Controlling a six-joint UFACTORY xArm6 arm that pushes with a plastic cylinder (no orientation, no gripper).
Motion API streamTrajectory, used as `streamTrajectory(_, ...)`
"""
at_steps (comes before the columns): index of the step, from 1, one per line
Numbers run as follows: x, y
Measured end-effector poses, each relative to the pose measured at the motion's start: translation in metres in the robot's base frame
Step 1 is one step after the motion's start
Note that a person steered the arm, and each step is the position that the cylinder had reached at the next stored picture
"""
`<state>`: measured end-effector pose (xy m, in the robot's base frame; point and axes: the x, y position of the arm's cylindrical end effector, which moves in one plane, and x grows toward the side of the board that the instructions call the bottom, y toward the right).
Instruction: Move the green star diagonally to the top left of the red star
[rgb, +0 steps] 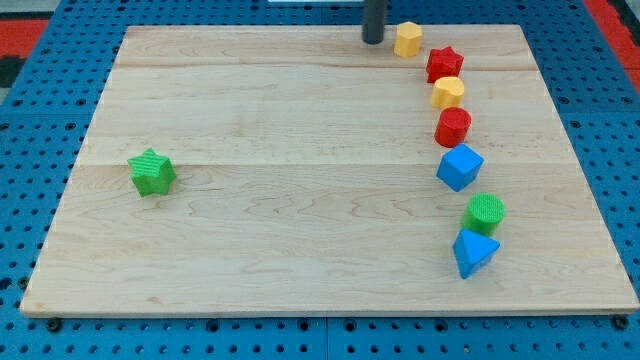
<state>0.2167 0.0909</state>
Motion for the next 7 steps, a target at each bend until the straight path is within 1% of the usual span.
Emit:
streamTrajectory(1, 0.0, 0.04)
streamTrajectory(2, 0.0, 0.05)
streamTrajectory(3, 0.0, -0.01)
streamTrajectory(4, 0.023, -0.097)
streamTrajectory(6, 0.301, -0.112)
streamTrajectory(7, 0.31, -0.218)
